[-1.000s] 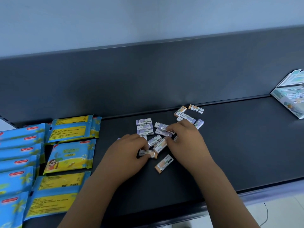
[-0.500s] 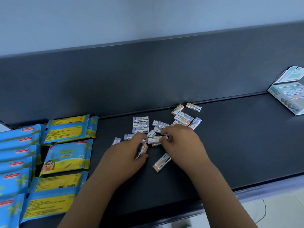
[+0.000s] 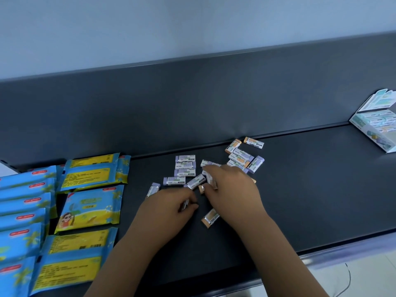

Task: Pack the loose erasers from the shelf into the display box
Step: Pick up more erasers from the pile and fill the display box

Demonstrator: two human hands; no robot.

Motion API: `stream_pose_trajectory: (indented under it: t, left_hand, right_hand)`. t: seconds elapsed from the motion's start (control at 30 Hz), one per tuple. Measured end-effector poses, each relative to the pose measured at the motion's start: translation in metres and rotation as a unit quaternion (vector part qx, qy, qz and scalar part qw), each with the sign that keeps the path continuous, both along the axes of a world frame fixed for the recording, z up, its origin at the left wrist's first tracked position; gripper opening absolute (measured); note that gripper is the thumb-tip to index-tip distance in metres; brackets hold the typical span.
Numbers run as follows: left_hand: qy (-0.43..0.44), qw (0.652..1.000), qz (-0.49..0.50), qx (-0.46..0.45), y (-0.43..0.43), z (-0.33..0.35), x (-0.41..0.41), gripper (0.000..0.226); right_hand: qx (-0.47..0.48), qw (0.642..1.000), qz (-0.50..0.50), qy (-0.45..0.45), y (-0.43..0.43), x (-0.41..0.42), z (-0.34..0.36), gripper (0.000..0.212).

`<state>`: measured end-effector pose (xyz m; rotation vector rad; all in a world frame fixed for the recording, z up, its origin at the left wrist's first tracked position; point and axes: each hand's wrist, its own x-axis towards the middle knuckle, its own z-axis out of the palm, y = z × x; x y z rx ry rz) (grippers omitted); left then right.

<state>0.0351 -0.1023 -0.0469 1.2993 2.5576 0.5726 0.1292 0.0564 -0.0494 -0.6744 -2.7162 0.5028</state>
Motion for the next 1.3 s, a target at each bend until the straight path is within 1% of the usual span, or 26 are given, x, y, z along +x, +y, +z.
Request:
stream_pose_trajectory:
  t: [0.07,0.13,0.17,0.23,0.33,0.4,0.47,0.53,0.6,0.77,0.87,0.97,1.07,1.17,1.3]
  left_hand:
    - [-0.039,0.999,0.016,0.008,-0.001,0.002,0.001,0.011]
    - [-0.078,0.996,0.032,0.007,-0.002,0.007,-0.001,0.020]
    - [-0.082,0.996,0.032,-0.003,-0.003,0.008,-0.003,0.023]
    - [-0.061,0.997,0.025,-0.032,-0.005,0.011,-0.007,0.028]
    - [-0.014,0.998,0.010,-0.068,-0.009,0.016,-0.014,0.023]
    - [-0.006,0.997,-0.006,-0.072,-0.011,0.017,-0.017,0.021]
    - [-0.005,0.997,-0.033,-0.072,-0.015,0.017,-0.019,0.026]
    - [-0.005,0.996,-0.058,-0.067,-0.016,0.015,-0.019,0.029]
    - [0.001,0.996,-0.065,-0.066,-0.014,0.014,-0.017,0.024]
    - [0.037,0.997,-0.041,-0.058,-0.006,0.014,-0.016,0.018]
    - [0.058,0.998,0.003,-0.026,0.003,0.020,-0.015,0.017]
    - [0.079,0.996,0.013,0.030,0.020,0.023,-0.007,0.020]
    - [0.095,0.992,0.010,0.083,0.044,0.025,0.007,0.019]
    - [0.106,0.989,-0.004,0.103,0.079,0.027,0.026,0.016]
    - [0.120,0.986,-0.006,0.113,0.147,0.023,0.058,0.027]
  right_hand:
    - [0.009,1.000,0.007,-0.023,0.002,-0.001,0.001,0.022]
    - [0.001,0.999,0.010,-0.041,0.004,-0.002,0.002,0.023]
    - [-0.006,0.999,0.013,-0.047,0.005,-0.002,0.003,0.023]
    - [-0.013,0.998,0.023,-0.063,0.006,0.000,0.008,0.026]
    - [-0.030,0.996,0.022,-0.079,0.008,0.001,0.013,0.031]
    - [-0.023,0.996,0.011,-0.085,0.011,0.001,0.012,0.022]
    - [-0.011,0.996,0.003,-0.091,0.014,0.001,0.009,0.013]
    - [-0.008,0.997,-0.001,-0.077,0.015,0.001,0.004,0.013]
    - [-0.014,0.999,-0.006,-0.043,0.016,0.003,0.001,0.017]
    - [-0.020,1.000,0.017,0.013,0.021,0.010,0.001,0.018]
    - [-0.027,0.998,0.023,0.059,0.028,0.018,0.003,0.015]
    - [-0.030,0.995,0.029,0.091,0.042,0.029,0.003,0.014]
    - [-0.032,0.992,0.033,0.115,0.065,0.043,0.002,0.016]
    - [-0.021,0.993,0.035,0.106,0.097,0.065,0.002,0.013]
    - [-0.005,0.991,0.024,0.132,0.155,0.103,0.005,0.012]
